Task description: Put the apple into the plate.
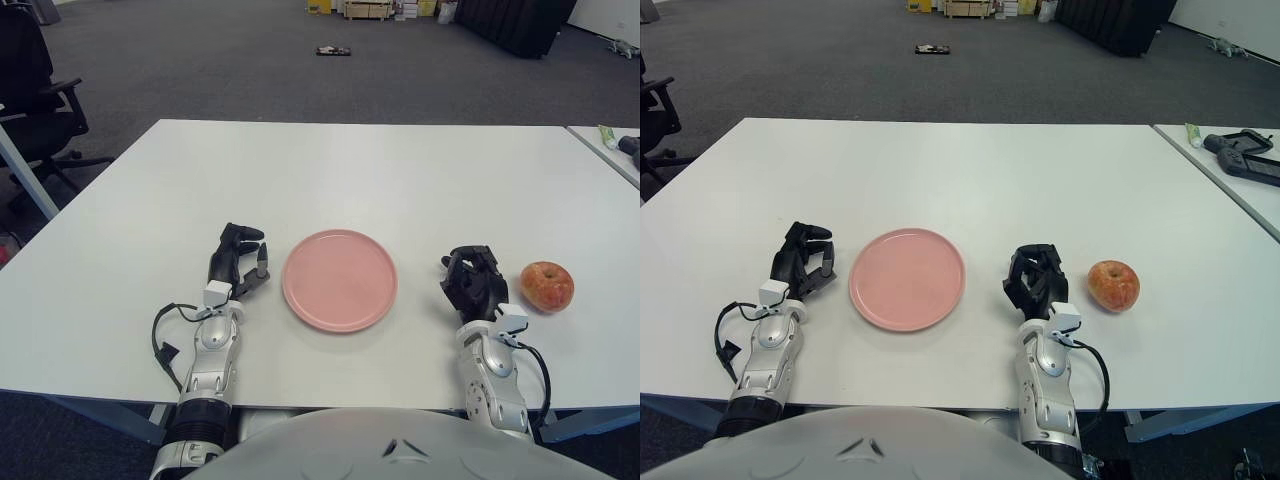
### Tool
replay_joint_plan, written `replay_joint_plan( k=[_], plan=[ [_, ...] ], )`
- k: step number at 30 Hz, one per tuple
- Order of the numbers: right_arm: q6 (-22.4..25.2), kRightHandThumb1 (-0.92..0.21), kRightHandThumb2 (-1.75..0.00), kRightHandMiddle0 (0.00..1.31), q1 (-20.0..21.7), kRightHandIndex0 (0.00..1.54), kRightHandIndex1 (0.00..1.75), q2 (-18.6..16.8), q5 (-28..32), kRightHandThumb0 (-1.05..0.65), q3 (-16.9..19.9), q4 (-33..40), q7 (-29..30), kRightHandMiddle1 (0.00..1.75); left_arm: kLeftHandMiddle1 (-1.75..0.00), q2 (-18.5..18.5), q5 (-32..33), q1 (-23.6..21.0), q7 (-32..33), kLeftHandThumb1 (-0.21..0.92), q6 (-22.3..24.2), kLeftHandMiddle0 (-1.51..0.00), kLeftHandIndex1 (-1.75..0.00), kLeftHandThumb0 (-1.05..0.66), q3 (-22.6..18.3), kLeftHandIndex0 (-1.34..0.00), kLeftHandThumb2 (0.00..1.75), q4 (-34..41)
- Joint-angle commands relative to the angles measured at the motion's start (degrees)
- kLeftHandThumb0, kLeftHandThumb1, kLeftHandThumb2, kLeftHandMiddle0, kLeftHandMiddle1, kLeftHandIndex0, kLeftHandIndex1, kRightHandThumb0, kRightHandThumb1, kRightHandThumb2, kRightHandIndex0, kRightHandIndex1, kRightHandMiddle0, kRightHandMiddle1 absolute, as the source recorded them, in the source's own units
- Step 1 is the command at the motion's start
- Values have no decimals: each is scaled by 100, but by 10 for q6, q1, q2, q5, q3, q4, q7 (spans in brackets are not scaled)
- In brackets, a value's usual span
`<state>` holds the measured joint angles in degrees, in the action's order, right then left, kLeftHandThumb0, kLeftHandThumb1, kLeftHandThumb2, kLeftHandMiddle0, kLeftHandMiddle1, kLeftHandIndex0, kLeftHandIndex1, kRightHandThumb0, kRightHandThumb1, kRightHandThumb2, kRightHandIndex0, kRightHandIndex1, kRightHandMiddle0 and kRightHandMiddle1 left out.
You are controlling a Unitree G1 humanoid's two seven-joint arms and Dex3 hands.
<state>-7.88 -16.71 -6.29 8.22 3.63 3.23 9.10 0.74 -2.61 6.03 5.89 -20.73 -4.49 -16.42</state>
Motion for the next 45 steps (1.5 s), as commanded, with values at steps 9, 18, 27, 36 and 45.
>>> replay_joint_plan(
  k=[9, 18, 27, 36, 45],
  plan=[
    [-32, -67, -87, 34, 5, 55, 136, -10, -40, -38, -7, -4, 17, 175, -157, 3, -2, -2, 1, 62, 1, -65, -175, -39, -1, -38, 95, 3],
    [-147, -67, -88, 35, 9, 56, 139, 8, -226, -38, -15, -53, 137, 175, -158, 1, -3, -1, 4, 62, 1, -65, -175, -39, -2, -38, 94, 5],
    [-214, -77, -74, 28, 24, 48, 139, 54, -427, -37, -26, -83, 299, 175, -158, 1, -1, 0, -1, 62, 1, -64, -175, -39, 0, -38, 94, 4],
    [-211, -91, -57, 15, 58, 14, 117, 116, -547, -40, -28, -120, 429, 163, -156, 1, 0, -1, -1, 62, -3, -66, -175, -39, 0, -38, 95, 2],
    [-42, -67, -78, 0, 43, 0, 11, 86, -630, -74, -31, -83, 505, 51, -157, 0, -6, -1, 4, 61, -4, -66, -175, -39, 1, -38, 95, 0]
  ],
)
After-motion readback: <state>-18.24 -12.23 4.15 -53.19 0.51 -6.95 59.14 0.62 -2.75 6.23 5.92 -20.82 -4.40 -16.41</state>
